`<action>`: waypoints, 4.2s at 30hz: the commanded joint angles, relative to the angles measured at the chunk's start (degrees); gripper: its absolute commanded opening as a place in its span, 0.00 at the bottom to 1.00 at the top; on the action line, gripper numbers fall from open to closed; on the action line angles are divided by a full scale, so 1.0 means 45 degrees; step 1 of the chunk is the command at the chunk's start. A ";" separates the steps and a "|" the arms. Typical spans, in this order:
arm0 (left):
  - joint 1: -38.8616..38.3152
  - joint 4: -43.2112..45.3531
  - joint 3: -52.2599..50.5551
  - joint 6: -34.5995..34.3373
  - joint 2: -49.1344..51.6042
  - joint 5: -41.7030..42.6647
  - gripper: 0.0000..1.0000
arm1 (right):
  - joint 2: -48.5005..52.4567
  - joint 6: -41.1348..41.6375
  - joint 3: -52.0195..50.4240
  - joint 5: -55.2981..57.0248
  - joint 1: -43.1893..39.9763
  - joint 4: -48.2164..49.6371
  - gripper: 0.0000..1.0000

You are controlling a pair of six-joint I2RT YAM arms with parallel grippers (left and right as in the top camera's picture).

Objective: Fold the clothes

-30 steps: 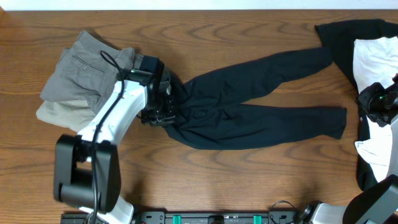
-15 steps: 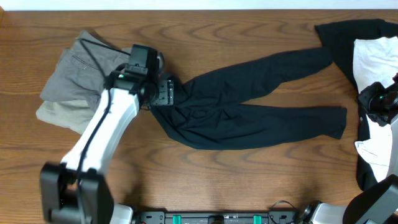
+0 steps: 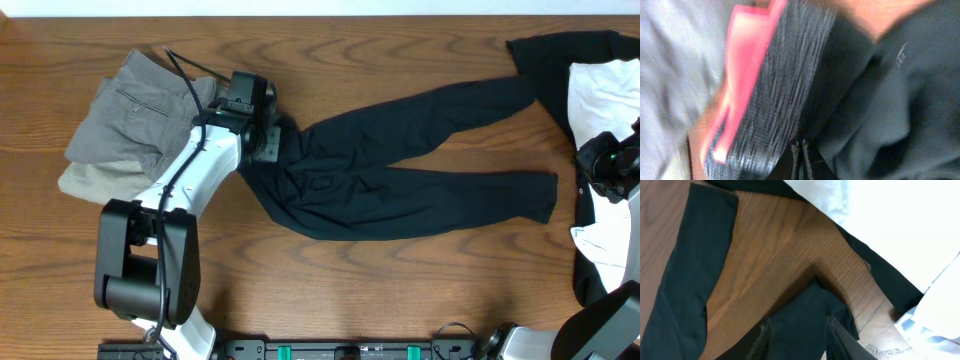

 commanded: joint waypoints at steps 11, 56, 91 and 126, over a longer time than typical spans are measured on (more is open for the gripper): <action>0.0427 0.3565 0.0432 -0.0602 -0.0355 0.0058 0.17 | 0.0073 -0.0165 -0.0097 -0.0049 0.0136 0.0005 0.35; 0.0510 0.5566 0.1005 -0.0131 0.2181 -0.1719 0.12 | 0.0083 -0.0165 -0.0097 -0.0044 0.0287 0.0092 0.39; 0.1156 -0.0806 0.0418 -0.0908 0.1681 -0.0112 0.05 | 0.1710 -0.0355 -0.0097 0.0180 0.1025 -0.0199 0.46; 0.2735 -0.5557 0.0695 -0.1467 -0.2283 -0.0622 0.15 | 0.4153 -0.0826 -0.2924 0.0631 0.1025 0.0316 0.14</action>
